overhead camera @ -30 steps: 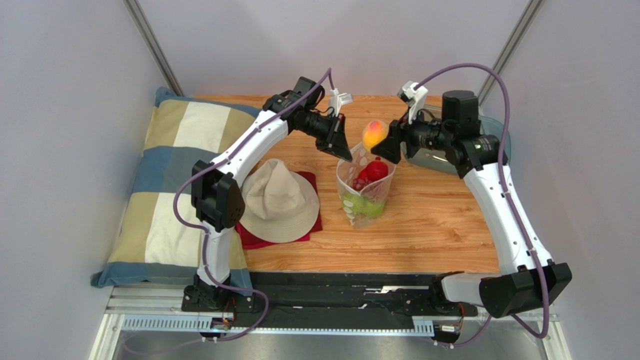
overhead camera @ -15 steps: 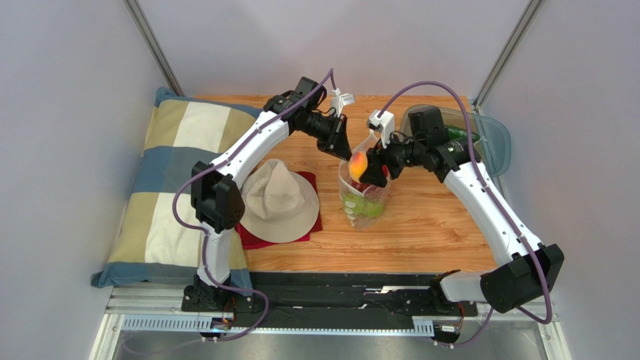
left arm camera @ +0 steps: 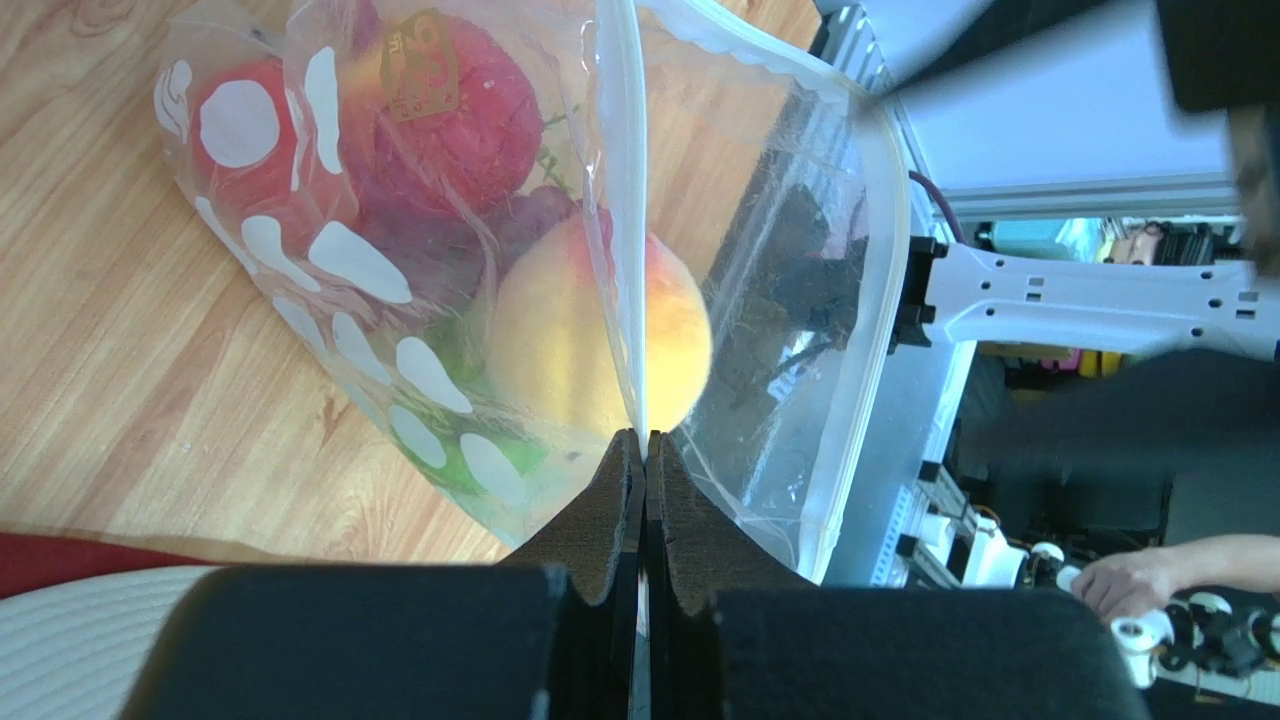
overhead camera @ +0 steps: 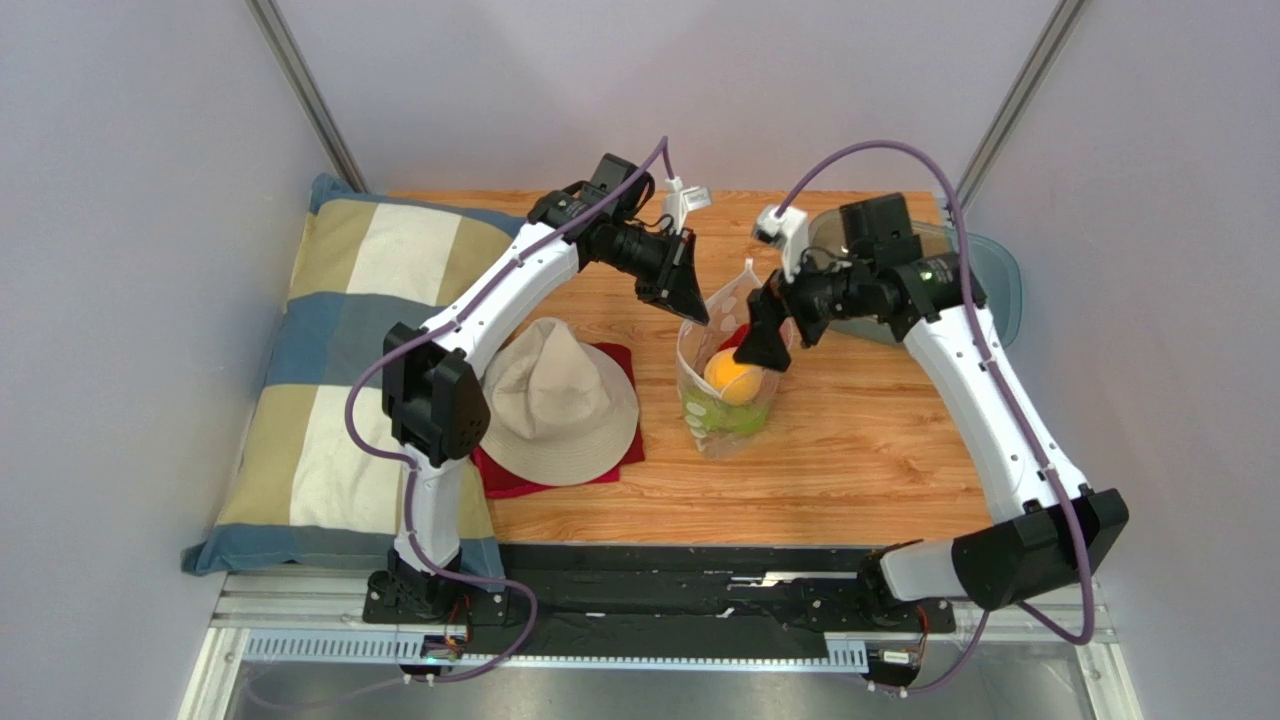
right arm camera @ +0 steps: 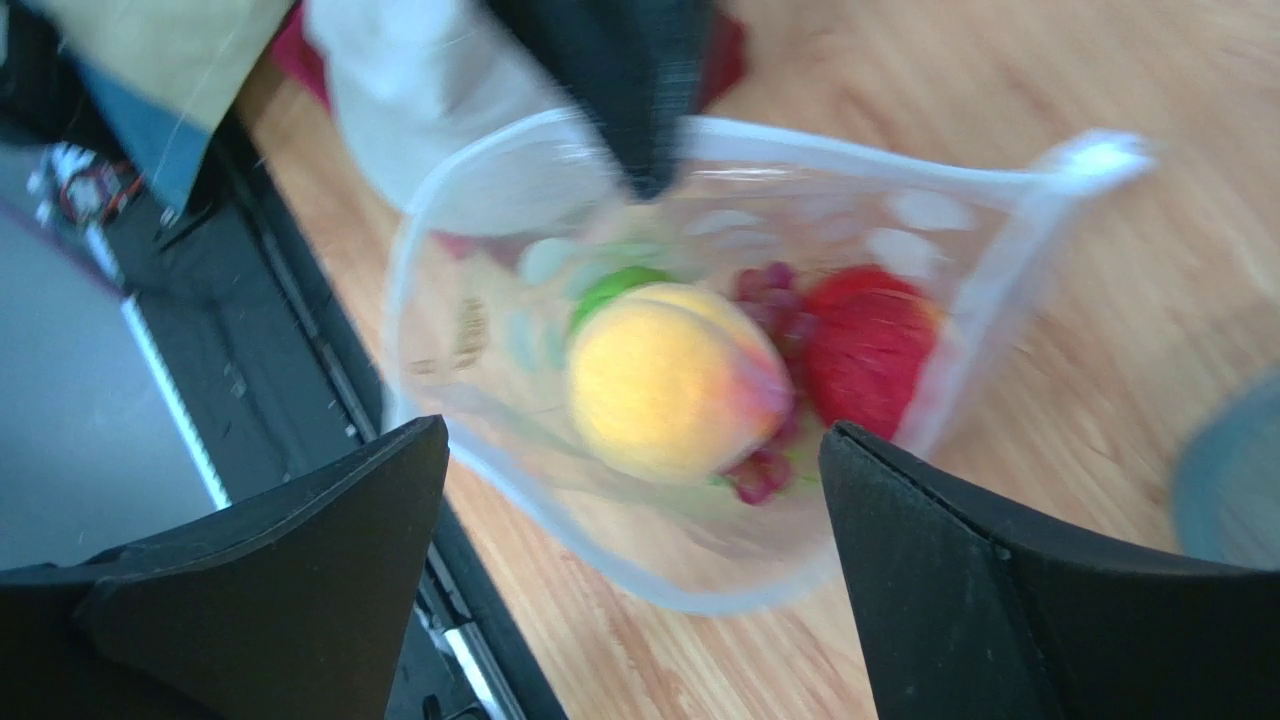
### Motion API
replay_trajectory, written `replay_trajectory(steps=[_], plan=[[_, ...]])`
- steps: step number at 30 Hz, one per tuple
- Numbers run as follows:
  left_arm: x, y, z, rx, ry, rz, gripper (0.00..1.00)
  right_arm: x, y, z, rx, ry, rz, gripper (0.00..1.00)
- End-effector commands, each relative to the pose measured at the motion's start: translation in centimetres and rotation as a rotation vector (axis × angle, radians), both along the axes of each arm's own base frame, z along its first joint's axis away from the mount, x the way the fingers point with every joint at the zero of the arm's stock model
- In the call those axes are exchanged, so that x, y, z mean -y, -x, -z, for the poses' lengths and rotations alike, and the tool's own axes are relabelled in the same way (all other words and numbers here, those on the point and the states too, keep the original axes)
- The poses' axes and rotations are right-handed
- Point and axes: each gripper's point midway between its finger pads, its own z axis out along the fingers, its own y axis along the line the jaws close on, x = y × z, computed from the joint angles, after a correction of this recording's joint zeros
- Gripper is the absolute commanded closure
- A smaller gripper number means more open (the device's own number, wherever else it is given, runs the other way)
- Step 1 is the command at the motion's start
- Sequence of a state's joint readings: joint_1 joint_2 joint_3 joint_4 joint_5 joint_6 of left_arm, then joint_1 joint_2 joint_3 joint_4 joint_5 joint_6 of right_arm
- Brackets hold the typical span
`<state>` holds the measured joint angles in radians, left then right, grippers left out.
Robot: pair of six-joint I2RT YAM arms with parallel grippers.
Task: Place the food in the zip-top bag and seal the zipper
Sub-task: Place the fake fruit in the zipper food storage bag, then pick up the fake vegetable from the bin.
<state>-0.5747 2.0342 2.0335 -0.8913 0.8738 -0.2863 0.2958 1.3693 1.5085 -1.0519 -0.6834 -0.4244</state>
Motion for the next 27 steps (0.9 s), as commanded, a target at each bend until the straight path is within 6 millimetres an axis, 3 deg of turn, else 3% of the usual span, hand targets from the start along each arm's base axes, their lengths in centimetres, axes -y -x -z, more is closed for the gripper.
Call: replay_trajectory(steps=[1, 3, 4, 5, 6, 8, 10, 11, 12, 14, 15, 17, 18, 19, 22, 27], plan=[[0.0, 0.9, -4.1, 0.086, 0.081, 0.025, 1.00, 4.8, -6.9, -3.0, 0.072, -0.066, 0.221, 0.03], [0.0, 0.9, -4.2, 0.087, 0.081, 0.025, 1.00, 7.5, -10.9, -2.8, 0.090, -0.066, 0.328, 0.05], [0.0, 0.8, -4.1, 0.088, 0.081, 0.024, 1.00, 10.6, -12.8, -2.8, 0.109, -0.052, 0.414, 0.07], [0.0, 0.8, -4.1, 0.090, 0.079, 0.024, 1.00, 12.2, -15.0, -1.3, 0.098, -0.029, 0.461, 0.08], [0.0, 0.8, -4.0, 0.087, 0.079, 0.025, 1.00, 15.1, -16.7, -1.3, 0.133, 0.017, 0.542, 0.08], [0.0, 0.7, -3.9, 0.083, 0.076, 0.021, 1.00, 18.2, -19.8, 1.3, 0.131, 0.077, 0.610, 0.09], [0.1, 0.6, -3.9, 0.081, 0.073, 0.020, 1.00, 21.9, -21.8, 2.5, 0.181, 0.169, 0.633, 0.10], [0.0, 0.5, -3.7, 0.078, 0.069, 0.017, 1.00, 23.3, -23.2, 4.8, 0.173, 0.213, 0.637, 0.09], [0.1, 0.5, -3.8, 0.072, 0.069, 0.017, 1.00, 25.5, -24.0, 5.6, 0.211, 0.292, 0.630, 0.08], [0.1, 0.5, -3.6, 0.070, 0.064, 0.017, 1.00, 27.8, -25.5, 6.6, 0.247, 0.357, 0.620, 0.07], [0.1, 0.5, -3.4, 0.068, 0.060, 0.015, 1.00, 29.6, -26.3, 8.8, 0.223, 0.392, 0.626, 0.05], [0.1, 0.4, -3.4, 0.069, 0.054, 0.007, 1.00, 31.4, -27.9, 8.8, 0.260, 0.429, 0.624, 0.04], [0.0, 0.4, -3.3, 0.068, 0.051, 0.007, 1.00, 32.5, -28.5, 10.7, 0.232, 0.442, 0.630, 0.04], [0.0, 0.4, -3.2, 0.071, 0.049, 0.007, 1.00, 33.0, -28.8, 11.0, 0.243, 0.459, 0.620, 0.03], [-0.2, 0.4, -2.7, 0.072, 0.034, 0.003, 1.00, 33.8, -30.0, 12.8, 0.264, 0.491, 0.595, 0.02], [-0.2, 0.2, -2.1, 0.065, 0.018, 0.000, 1.00, 33.5, -31.0, 15.9, 0.279, 0.505, 0.542, 0.02]])
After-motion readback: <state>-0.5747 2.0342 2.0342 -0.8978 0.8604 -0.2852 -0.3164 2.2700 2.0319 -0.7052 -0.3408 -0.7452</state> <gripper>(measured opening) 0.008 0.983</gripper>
